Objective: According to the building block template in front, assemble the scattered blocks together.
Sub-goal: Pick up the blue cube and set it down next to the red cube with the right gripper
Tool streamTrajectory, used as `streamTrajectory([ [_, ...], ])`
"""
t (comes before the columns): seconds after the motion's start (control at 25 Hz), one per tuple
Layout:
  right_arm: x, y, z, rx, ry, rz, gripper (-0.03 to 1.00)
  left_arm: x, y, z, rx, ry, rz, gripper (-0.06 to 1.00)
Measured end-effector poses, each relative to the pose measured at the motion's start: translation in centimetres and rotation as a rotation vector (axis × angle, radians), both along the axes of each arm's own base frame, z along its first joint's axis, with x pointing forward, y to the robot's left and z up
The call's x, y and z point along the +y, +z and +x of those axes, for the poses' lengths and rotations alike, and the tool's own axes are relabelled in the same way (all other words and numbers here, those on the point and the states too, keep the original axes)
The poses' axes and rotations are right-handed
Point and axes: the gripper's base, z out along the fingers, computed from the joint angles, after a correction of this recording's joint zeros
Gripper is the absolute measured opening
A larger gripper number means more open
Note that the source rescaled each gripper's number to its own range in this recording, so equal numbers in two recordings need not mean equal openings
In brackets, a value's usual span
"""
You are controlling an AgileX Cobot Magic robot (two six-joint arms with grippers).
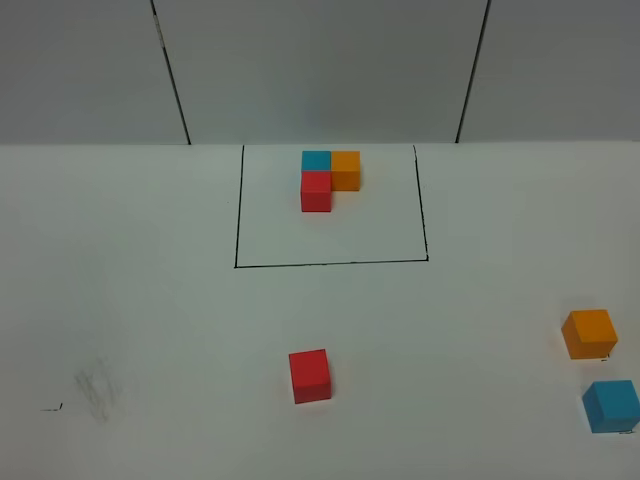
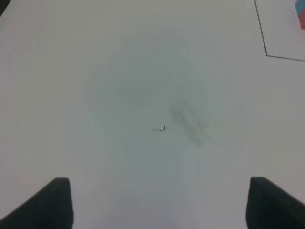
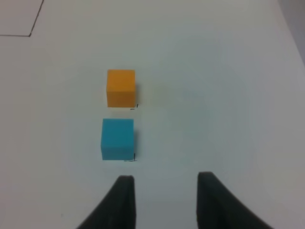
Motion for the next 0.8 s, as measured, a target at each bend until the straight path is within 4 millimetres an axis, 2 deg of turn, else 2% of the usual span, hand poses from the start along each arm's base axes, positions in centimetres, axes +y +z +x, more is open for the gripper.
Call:
streamTrajectory([
  [0.16,0.0,1.0,0.0,-0.027,0.001,0.000,0.01,0.0,0.0,0.0,0.000,0.000,0.000,1.00],
  [0.32,0.1,2.2,1.4,0.031,-0.003,0.001,0.01,0.0,0.0,0.0,0.000,0.000,0.000,1.00],
  [0.64,0.8,3.3,6.5,0.251,-0.007,0.022,0.01,0.0,0.0,0.0,0.000,0.000,0.000,1.00],
  [0.8,1.3,3.2,9.1,0.345,-0.001,0.041,0.01,0.0,0.0,0.0,0.000,0.000,0.000,1.00],
])
